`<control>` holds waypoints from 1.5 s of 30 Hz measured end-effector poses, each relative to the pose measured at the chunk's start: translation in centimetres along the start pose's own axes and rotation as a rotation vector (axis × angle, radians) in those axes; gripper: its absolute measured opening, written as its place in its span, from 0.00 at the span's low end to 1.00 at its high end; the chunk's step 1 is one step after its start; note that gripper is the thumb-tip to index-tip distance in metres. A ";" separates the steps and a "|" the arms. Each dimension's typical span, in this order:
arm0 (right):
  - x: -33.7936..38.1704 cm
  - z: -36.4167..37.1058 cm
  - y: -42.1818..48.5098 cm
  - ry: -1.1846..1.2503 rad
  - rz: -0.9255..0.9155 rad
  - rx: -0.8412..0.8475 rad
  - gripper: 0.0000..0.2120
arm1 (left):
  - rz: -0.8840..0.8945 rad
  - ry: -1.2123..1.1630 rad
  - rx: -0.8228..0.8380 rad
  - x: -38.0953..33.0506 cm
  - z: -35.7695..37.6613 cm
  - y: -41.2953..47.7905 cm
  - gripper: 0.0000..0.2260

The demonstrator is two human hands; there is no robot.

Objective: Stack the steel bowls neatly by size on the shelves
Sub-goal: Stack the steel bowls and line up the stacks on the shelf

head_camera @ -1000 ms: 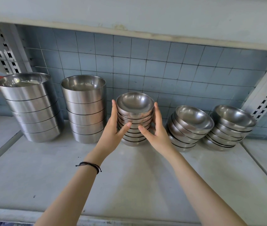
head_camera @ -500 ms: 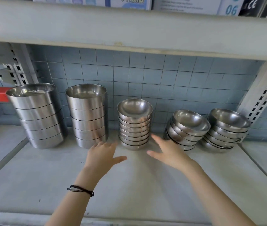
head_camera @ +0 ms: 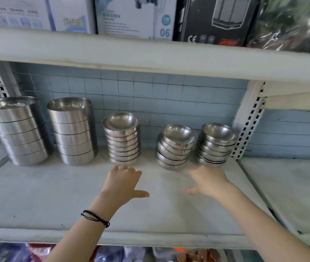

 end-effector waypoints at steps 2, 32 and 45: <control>-2.1 0.4 -0.9 0.013 0.033 0.011 0.26 | -0.009 -0.063 -0.073 -2.1 -1.1 0.2 0.31; -3.6 1.6 7.6 1.482 -0.247 -0.356 0.63 | -0.032 -1.337 -0.309 -5.7 -1.8 10.5 0.54; -3.9 0.2 8.6 1.463 -0.323 -0.393 0.56 | -0.088 -1.253 -0.394 -6.0 -1.4 10.3 0.39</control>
Point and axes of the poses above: each hand's wrist, its own y-axis towards the middle knuckle, its own z-axis out of the palm, x = y × z, the point moved 2 cm from there along y, towards the middle knuckle, and after that the axes turned 8 degrees about x, right-handed, at the moved point
